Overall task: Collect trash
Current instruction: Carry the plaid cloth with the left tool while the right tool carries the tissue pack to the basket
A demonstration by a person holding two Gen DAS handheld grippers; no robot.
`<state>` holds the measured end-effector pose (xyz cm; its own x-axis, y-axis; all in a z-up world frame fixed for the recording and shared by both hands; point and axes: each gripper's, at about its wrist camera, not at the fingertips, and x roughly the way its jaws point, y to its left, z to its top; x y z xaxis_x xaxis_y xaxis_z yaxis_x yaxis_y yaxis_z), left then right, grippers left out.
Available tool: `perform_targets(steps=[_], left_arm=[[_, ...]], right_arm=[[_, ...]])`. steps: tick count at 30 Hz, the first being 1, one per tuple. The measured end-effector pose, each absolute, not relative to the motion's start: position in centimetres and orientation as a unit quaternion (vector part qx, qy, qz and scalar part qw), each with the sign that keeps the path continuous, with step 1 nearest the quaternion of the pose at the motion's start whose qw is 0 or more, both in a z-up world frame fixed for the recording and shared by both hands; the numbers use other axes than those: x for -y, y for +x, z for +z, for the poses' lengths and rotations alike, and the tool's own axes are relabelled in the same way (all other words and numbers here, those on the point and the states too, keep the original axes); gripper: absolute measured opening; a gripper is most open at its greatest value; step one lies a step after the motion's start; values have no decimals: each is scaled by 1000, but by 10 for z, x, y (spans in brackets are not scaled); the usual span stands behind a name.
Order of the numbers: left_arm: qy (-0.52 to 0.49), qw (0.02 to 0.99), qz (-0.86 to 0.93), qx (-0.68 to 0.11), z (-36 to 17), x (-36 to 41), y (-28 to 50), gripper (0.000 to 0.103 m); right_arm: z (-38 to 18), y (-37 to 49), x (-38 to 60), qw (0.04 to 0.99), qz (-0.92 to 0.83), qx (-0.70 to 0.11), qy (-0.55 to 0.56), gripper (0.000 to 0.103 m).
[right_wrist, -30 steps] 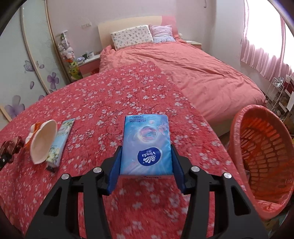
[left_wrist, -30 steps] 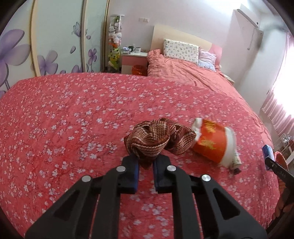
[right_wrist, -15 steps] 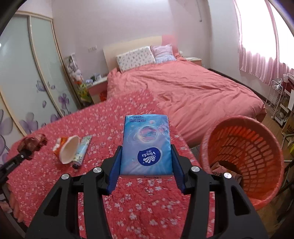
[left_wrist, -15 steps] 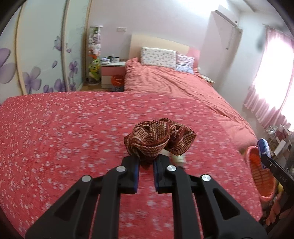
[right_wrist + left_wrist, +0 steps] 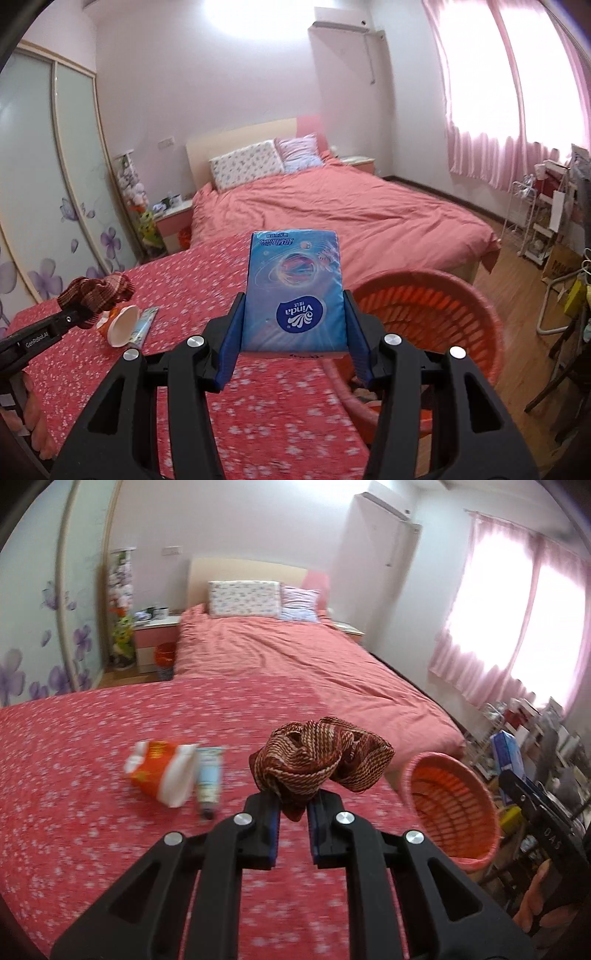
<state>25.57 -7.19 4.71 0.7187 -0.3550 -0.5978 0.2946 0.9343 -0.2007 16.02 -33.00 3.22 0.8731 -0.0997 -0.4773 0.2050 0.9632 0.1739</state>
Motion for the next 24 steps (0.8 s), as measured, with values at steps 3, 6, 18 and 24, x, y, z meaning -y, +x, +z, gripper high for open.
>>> perform_targets(steps=[3, 6, 18, 24], left_arm=[[-40, 921, -200, -331, 49, 99, 253, 13], [-34, 916, -223, -333, 48, 127, 249, 13], [-9, 886, -298, -356, 27, 240, 250, 13], [5, 871, -323, -371, 8, 289, 256, 14]], right_arm=[[33, 154, 343, 962, -93, -231, 110, 51], [31, 147, 360, 961, -109, -226, 115, 51], [11, 143, 423, 949, -154, -219, 165, 51], [2, 144, 446, 944, -165, -216, 187, 51]])
